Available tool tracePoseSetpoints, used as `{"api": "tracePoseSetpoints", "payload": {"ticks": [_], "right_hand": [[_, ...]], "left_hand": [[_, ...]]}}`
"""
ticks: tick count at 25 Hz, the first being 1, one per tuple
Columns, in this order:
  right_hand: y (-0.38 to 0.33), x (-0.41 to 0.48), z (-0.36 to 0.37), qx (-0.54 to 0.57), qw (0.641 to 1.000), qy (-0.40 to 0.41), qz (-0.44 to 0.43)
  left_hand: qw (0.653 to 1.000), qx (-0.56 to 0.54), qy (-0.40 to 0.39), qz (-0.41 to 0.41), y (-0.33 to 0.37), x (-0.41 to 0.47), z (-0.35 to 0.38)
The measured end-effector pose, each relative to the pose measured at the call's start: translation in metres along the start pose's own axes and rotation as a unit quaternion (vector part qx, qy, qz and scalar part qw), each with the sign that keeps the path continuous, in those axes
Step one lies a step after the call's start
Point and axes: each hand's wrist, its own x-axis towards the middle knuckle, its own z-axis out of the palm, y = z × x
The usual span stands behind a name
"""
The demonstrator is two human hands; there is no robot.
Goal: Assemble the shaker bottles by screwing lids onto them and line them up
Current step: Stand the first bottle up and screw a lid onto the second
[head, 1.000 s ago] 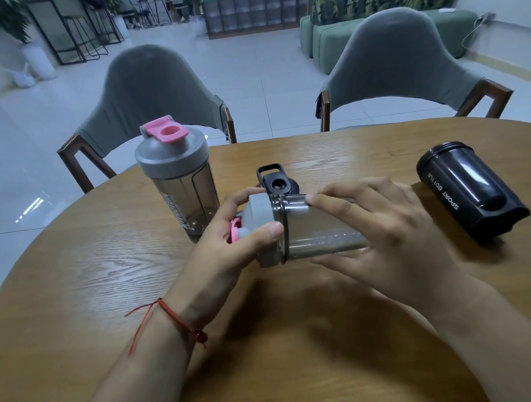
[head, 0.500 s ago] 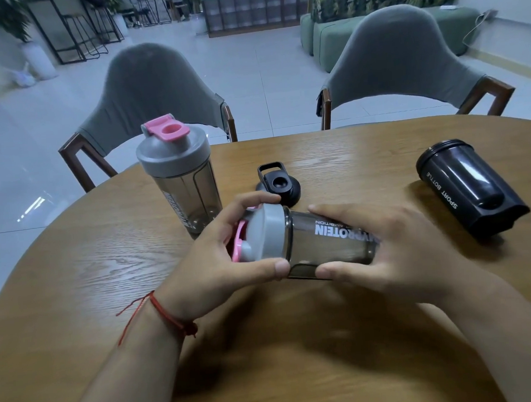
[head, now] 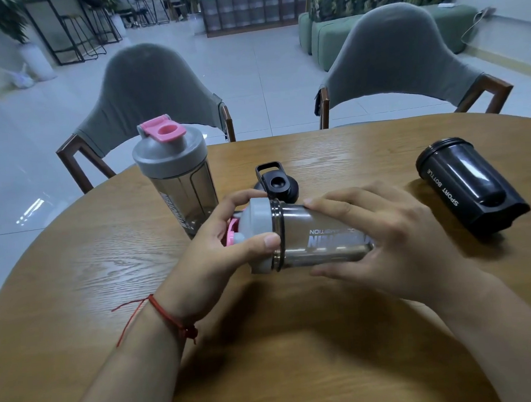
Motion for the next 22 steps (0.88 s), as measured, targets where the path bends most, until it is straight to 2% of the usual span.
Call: {"api": "tracePoseSetpoints", "payload": {"ticks": [3,14,22], "right_hand": [[0.001,0.0,0.0,-0.001,1.0,0.012,0.002],[0.001,0.0,0.0,0.015,1.0,-0.002,0.009],[-0.002,0.0,-0.013,0.151,0.979,-0.1,0.092]], "left_hand": [[0.998,-0.055,0.005,-0.008,0.0,0.001,0.005],[1.0,-0.003,0.002,0.013,0.0,0.0,0.003],[0.987,0.139,-0.06,0.046,0.01,-0.012,-0.007]]}}
